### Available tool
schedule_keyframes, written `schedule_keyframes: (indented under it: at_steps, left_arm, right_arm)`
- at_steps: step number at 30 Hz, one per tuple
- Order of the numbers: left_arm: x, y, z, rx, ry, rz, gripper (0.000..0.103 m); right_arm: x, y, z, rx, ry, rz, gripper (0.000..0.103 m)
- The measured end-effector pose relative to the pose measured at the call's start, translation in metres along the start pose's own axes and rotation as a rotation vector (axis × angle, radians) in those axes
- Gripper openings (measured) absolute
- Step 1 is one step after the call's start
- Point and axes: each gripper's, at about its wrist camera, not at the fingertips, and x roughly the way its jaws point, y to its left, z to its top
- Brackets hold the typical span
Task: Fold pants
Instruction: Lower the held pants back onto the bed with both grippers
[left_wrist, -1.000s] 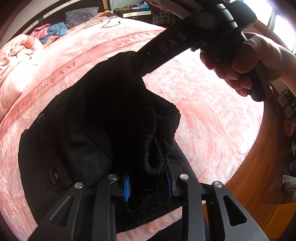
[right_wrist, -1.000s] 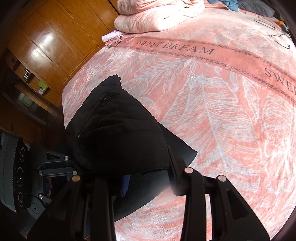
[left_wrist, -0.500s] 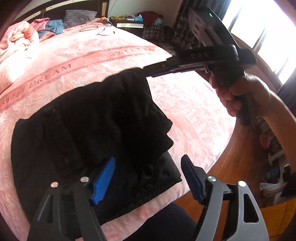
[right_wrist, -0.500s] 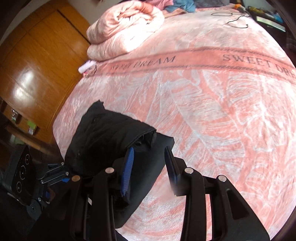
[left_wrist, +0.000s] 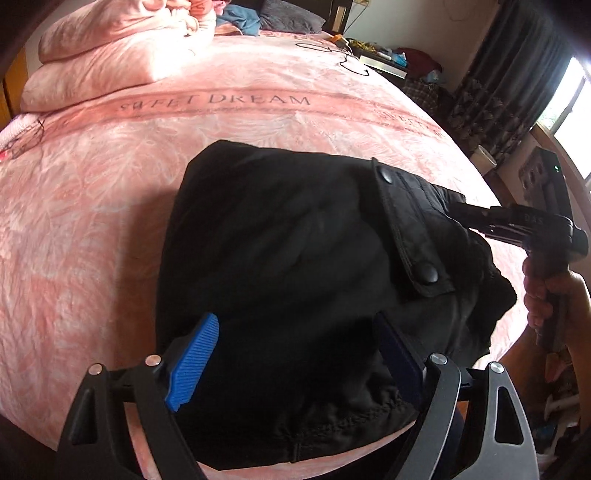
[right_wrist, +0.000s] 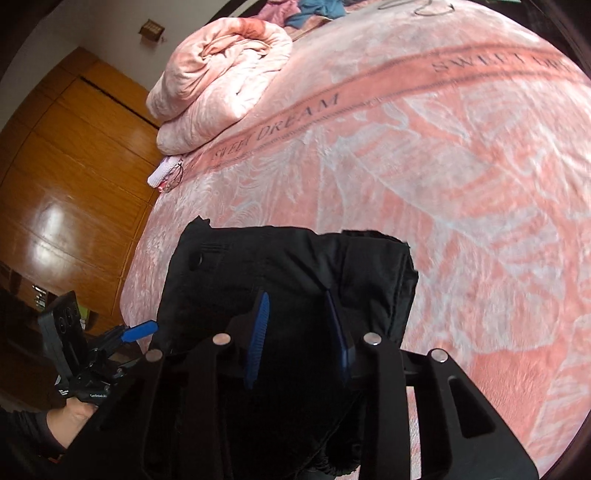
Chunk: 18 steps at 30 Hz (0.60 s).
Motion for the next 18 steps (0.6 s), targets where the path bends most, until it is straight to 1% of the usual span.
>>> schedule_keyframes:
  at_steps: [1,2,4,5,6,7,9,11,13,14,15,17,18]
  left_arm:
    - [0.001,0.000,0.000,0.008,0.002,0.009,0.086]
    - [0.002,-0.001,-0.002,0.017,0.001,0.016,0.086]
    - [-0.004,-0.005,-0.004,0.018,-0.013,-0.002,0.086]
    - [-0.009,-0.004,-0.007,0.011,-0.026,-0.013,0.086]
    - [-0.013,-0.002,-0.007,0.005,-0.040,-0.020,0.086]
    - [-0.014,-0.001,-0.007,0.002,-0.046,-0.023,0.086]
    - [-0.016,0.000,-0.010,-0.004,-0.045,-0.020,0.086]
    - [-0.015,0.004,-0.013,-0.015,-0.035,-0.011,0.086]
    - [-0.007,0.010,-0.015,-0.017,-0.012,-0.008,0.086]
    - [-0.002,0.012,-0.016,-0.013,-0.003,0.001,0.088]
    - [0.000,0.012,-0.017,-0.010,-0.003,0.004,0.091]
    - [0.000,0.012,-0.017,-0.005,-0.002,-0.003,0.091]
    - [-0.002,0.013,-0.017,-0.004,-0.002,-0.008,0.091]
  right_arm:
    - [-0.002,0.000,-0.004,0.011,-0.005,-0.006,0.031]
    - [-0.009,0.005,-0.008,0.014,-0.026,-0.017,0.035]
    - [-0.034,0.019,-0.019,0.026,-0.103,0.021,0.043]
    - [-0.048,0.025,-0.026,0.034,-0.142,0.033,0.043]
    - [-0.059,0.032,-0.035,0.034,-0.170,0.028,0.044]
    - [-0.065,0.038,-0.043,0.031,-0.185,0.024,0.044]
    - [-0.069,0.046,-0.061,0.042,-0.183,0.038,0.044]
    - [-0.064,0.051,-0.077,0.047,-0.174,0.036,0.044]
    - [-0.053,0.043,-0.092,0.088,-0.143,0.033,0.043]
    - [-0.044,0.037,-0.099,0.099,-0.128,-0.002,0.035]
    - [-0.036,0.030,-0.106,0.097,-0.110,-0.038,0.030]
    - [-0.030,0.012,-0.113,0.141,-0.095,-0.054,0.006]
    - [-0.034,0.006,-0.114,0.180,-0.099,-0.045,0.004]
